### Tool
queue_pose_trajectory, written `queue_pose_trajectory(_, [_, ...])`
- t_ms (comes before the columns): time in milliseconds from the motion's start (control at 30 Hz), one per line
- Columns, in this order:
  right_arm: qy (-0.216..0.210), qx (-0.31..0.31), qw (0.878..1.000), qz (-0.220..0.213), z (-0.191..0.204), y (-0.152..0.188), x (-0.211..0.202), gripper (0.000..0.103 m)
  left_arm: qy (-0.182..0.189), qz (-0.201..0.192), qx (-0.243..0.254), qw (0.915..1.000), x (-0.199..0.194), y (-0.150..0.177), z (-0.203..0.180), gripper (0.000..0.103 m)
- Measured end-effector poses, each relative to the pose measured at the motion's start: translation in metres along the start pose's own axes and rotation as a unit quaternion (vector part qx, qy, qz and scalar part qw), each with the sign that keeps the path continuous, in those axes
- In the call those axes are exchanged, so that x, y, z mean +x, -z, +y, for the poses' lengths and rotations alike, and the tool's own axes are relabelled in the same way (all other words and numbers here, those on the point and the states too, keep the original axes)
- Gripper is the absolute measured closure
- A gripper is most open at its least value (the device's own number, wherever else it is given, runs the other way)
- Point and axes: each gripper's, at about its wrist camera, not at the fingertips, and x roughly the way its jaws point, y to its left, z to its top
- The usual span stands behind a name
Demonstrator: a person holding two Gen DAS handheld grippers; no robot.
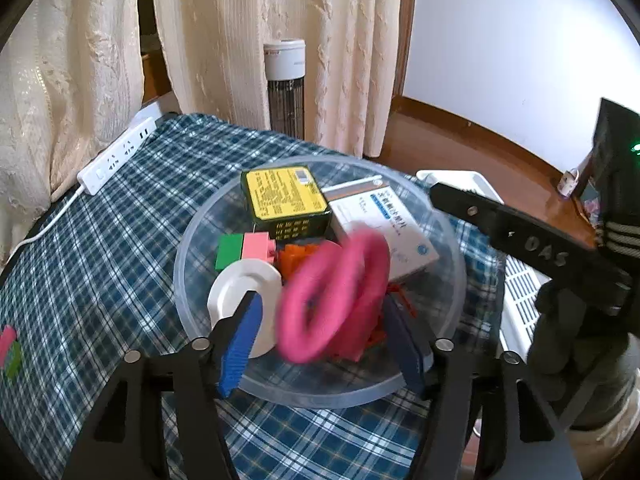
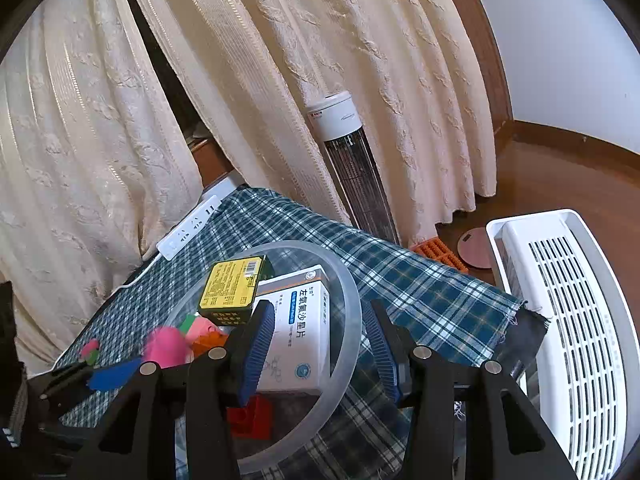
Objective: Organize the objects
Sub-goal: 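Open both tools to drop foam tube and orange brick into the bowl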
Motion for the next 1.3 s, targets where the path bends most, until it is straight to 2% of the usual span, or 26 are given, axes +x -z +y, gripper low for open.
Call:
queue_pose_trajectory(533, [-0.007, -0.003, 1.000, 0.002, 0.003, 0.003, -0.003, 0.052, -0.010, 0.003, -0.024, 0.9997, -0.006, 0.012, 0.013, 0.038])
queue_pose_trajectory(667, [-0.011, -0.006, 1.000, 0.004, 0.011, 0.004, -0.003, 0.048, -0.012, 0.002, -0.031, 0.9995, -0.009, 0.013, 0.017, 0.038])
queue_pose_trajectory(833, [-0.015, -0.013, 1.000, 0.007, 0.021, 0.005, -0.003, 0.046, -0.019, 0.001, -0.048, 0.9987, -0.013, 0.017, 0.029, 0.035])
queue_pose_trajectory(967, [-0.016, -0.010, 1.000, 0.005, 0.026, 0.006, -0.004, 0.032, -0.026, -0.002, -0.069, 0.9973, -0.019, 0.020, 0.043, 0.033])
queue_pose_trajectory(1300, [-0.021, -0.027, 0.999, 0.011, 0.054, 0.010, -0.003, 0.030, -0.048, -0.017, -0.101, 0.9936, -0.038, 0.032, 0.076, 0.033])
